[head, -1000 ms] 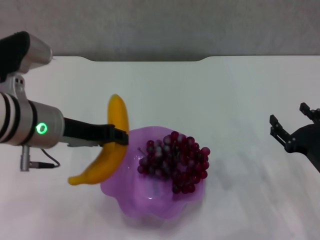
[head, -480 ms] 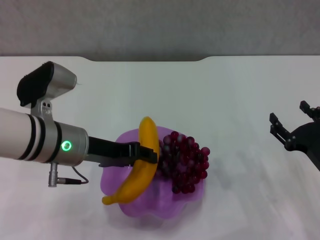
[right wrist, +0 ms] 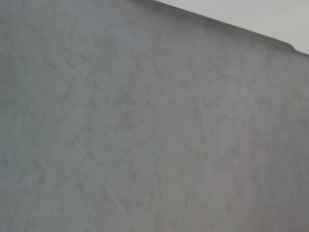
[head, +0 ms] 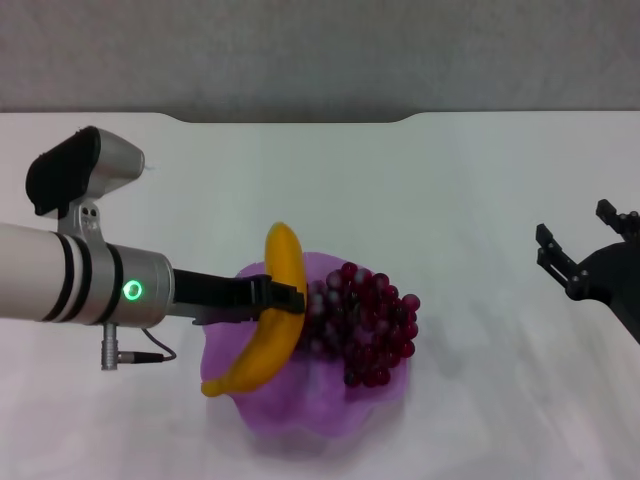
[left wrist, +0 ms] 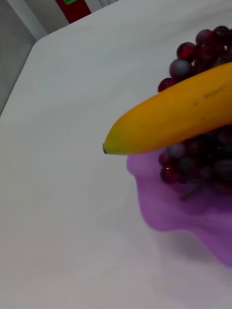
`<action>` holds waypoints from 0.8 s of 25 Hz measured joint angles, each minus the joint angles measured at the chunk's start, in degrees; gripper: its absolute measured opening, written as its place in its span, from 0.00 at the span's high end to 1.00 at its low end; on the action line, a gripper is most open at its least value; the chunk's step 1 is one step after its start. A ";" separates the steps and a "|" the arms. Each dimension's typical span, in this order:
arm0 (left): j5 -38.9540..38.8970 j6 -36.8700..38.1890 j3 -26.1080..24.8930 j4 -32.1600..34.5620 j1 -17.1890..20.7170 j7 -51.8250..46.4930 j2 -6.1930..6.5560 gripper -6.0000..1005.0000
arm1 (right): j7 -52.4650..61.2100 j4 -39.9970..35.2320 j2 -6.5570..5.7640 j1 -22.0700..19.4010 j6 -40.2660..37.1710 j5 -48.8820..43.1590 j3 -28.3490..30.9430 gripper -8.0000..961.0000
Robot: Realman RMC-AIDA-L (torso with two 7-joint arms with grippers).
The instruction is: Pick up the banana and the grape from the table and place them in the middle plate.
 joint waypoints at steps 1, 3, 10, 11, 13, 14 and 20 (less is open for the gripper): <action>0.00 0.00 0.00 0.00 0.00 0.00 0.00 0.47 | 0.00 0.01 0.00 0.05 0.10 0.00 -0.04 0.15; -1.72 0.04 0.26 -1.38 -0.55 1.24 -0.01 0.46 | 0.00 0.01 0.01 0.07 0.18 0.00 -0.09 0.15; -5.62 1.95 0.15 -1.91 -0.47 3.91 0.20 0.36 | -0.01 0.11 0.02 0.45 -0.05 -0.06 -0.37 0.15; -5.88 2.25 0.02 -1.91 -0.42 4.28 0.24 0.34 | -0.01 0.13 0.02 0.58 -0.05 -0.10 -0.46 0.15; -6.03 2.69 -0.27 -1.83 -0.35 4.97 0.28 0.28 | -0.01 0.13 0.02 0.75 0.08 -0.18 -0.55 0.15; -5.94 3.01 -0.51 -1.71 -0.31 5.47 0.30 0.28 | -0.01 0.13 0.02 0.77 0.12 -0.18 -0.55 0.15; -5.69 7.65 -4.44 -1.78 0.27 10.99 0.32 0.28 | 0.02 0.14 0.01 0.89 0.03 -0.06 -0.45 0.15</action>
